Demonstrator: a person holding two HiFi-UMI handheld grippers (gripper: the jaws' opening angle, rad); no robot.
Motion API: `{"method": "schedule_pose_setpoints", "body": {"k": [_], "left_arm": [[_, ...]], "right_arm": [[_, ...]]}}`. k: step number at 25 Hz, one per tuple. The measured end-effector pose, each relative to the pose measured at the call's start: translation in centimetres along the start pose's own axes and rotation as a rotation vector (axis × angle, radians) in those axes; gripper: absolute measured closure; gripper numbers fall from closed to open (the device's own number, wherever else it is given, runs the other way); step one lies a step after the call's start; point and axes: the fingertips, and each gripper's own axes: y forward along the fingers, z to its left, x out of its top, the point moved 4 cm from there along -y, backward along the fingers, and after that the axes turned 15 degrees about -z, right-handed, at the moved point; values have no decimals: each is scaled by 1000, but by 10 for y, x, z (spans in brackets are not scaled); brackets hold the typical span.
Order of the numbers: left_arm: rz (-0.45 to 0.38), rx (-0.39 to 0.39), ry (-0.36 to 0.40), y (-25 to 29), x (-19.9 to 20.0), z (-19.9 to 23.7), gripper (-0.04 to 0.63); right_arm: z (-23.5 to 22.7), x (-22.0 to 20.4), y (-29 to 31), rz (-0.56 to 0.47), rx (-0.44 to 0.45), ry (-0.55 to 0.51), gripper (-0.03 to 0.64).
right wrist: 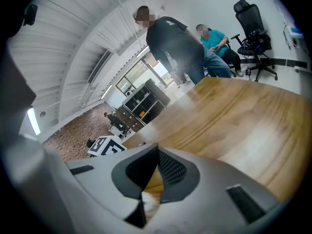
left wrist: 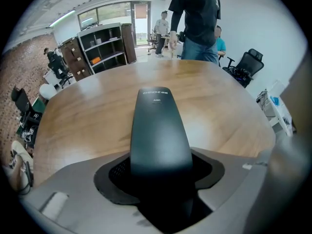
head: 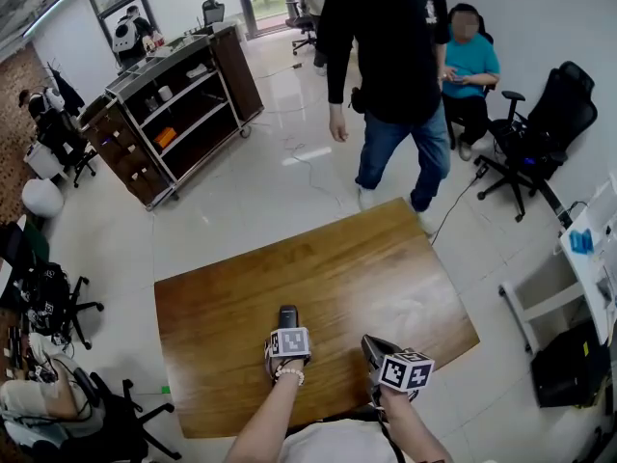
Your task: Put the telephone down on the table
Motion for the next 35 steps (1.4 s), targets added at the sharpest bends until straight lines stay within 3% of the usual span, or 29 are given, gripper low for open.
{"method": "schedule_pose_setpoints", "body": {"k": [3, 5, 10, 13, 17, 22, 23, 25, 29, 35], "left_arm": [[-10, 19, 17, -1, 0, 6, 234], [-22, -12, -7, -4, 0, 4, 171], [-116, -80, -55, -23, -1, 9, 169], [-211, -168, -142, -40, 0, 15, 175], [-375, -240, -290, -80, 9, 39, 286], [-517, -222, -378, -126, 7, 79, 413], [-533, -226, -390, -134, 4, 84, 488], [-555, -249, -405, -147, -1, 91, 578], [-570, -334, -419, -165, -14, 90, 595], [-593, -356, -368, -183, -25, 85, 595]], "right_arm": [[3, 1, -1, -5, 1, -9, 611], [3, 0, -2, -9, 0, -9, 611], [5, -1, -4, -15, 1, -17, 611], [11, -3, -4, -20, 7, -23, 611], [25, -3, -7, -26, 19, -34, 611], [45, -9, -13, -33, 28, -53, 611], [50, -11, -15, -33, 30, -56, 611], [61, -16, -18, -34, 35, -61, 611], [79, -30, -26, -28, 44, -60, 611], [97, -37, -41, -61, 35, -80, 611]]}}
